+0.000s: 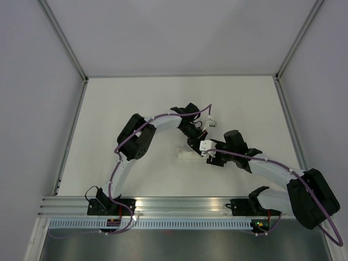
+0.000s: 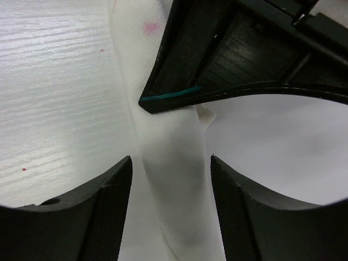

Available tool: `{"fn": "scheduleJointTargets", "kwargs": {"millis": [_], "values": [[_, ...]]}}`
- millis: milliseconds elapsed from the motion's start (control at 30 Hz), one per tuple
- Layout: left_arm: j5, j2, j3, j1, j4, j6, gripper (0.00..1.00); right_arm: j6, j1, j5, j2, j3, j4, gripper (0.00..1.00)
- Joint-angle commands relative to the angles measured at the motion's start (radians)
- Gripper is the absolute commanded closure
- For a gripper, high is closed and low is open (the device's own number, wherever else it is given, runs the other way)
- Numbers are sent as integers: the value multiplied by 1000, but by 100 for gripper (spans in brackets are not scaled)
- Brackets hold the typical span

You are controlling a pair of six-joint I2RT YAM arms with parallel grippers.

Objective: Fold the napkin, place the utensils inside, and roll it up
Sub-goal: Roll the napkin with the utensil

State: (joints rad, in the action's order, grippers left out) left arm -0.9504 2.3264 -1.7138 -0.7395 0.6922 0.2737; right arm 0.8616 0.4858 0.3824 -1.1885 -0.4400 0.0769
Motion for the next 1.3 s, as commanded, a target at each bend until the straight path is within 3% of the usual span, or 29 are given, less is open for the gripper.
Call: {"fn": "scheduleJointTargets", "kwargs": {"millis": [0, 133, 300, 467, 733, 1033, 1267], "values": [[85, 77, 8, 0, 75, -7, 91, 13, 20, -20, -17, -8, -34, 35], [78, 82, -4, 3, 81, -8, 87, 14, 40, -45, -62, -19, -37, 41], [85, 71, -15, 9, 81, -13, 66, 7, 45, -50, -114, -49, -6, 51], [122, 21, -20, 19, 37, -39, 54, -12, 45, -27, -155, -98, 73, 63], [217, -130, 66, 64, -170, -128, 53, 36, 43, 44, -230, -186, 267, 66], [533, -399, 334, 124, -492, -221, 53, 108, 14, 136, -361, -325, 468, 67], [794, -677, 733, 124, -902, -350, 54, 200, -45, 185, -511, -476, 641, 68]]}}
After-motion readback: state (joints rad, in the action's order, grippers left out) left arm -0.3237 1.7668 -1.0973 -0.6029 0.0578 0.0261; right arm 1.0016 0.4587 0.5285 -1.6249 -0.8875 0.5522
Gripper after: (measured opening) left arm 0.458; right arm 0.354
